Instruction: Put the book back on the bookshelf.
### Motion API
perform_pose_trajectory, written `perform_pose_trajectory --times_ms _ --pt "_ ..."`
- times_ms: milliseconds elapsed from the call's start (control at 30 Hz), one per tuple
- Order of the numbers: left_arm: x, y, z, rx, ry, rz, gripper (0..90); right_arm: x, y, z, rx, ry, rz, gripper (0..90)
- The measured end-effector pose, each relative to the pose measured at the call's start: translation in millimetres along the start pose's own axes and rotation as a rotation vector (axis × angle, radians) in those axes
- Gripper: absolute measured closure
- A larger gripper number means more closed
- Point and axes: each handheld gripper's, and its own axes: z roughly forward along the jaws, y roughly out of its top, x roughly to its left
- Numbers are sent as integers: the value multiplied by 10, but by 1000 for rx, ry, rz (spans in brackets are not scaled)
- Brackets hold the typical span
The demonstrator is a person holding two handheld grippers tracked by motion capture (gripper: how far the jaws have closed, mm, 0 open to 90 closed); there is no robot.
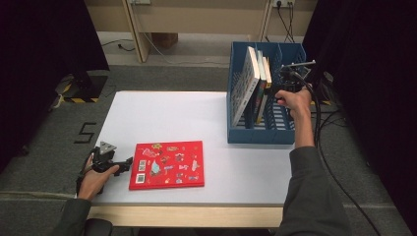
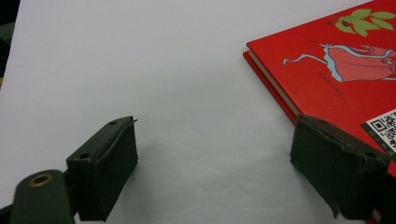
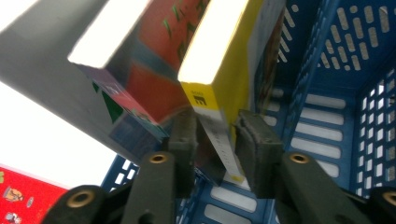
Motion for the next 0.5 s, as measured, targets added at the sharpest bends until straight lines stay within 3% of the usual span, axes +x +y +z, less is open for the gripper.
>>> perform_pose_trajectory --times_ms 267,500 --pt "4 2 2 3 -3 -4 137 13 5 114 -35 20 12 733" --pt "8 1 -1 6 -6 -3 138 20 0 119 -23 21 6 716"
